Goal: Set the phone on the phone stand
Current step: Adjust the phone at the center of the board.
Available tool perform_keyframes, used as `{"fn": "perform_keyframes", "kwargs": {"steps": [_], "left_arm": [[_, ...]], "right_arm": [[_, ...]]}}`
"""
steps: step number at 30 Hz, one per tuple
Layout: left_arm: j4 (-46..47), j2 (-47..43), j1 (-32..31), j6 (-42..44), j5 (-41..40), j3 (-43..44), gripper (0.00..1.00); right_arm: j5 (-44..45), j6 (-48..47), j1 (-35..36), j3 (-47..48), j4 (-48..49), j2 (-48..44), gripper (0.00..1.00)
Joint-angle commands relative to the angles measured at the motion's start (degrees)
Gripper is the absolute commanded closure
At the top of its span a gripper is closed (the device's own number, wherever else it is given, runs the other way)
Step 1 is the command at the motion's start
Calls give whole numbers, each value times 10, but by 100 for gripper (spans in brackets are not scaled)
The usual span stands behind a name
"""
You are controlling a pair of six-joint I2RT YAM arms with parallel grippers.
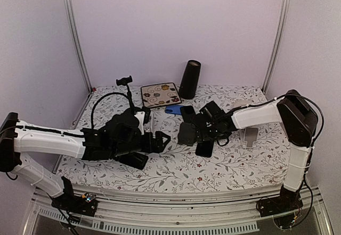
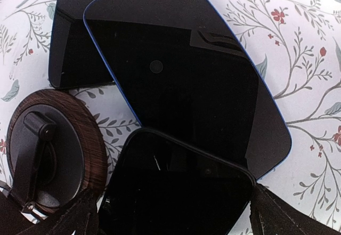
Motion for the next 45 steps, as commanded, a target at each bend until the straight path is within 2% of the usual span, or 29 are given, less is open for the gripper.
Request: {"fn": "perform_keyframes", "kwargs": {"steps": [1, 9, 22, 37, 45], "left_arm": [[-5, -1, -10, -9, -17, 9, 4], [-12, -4, -10, -11, -25, 8, 4], [-13, 2, -10, -15, -24, 11, 4], [-16, 10, -10, -25, -12, 14, 8], [-27, 4, -15, -47, -11, 10, 8]], "right_arm": [[2, -16, 4, -54, -38, -5, 1], [-32, -14, -32, -113, -18, -73, 1], [-86, -14, -25, -61, -12, -57, 1], [-56, -23, -14, -5, -55, -27, 0], [-37, 56, 0, -39, -91, -63, 1]]}}
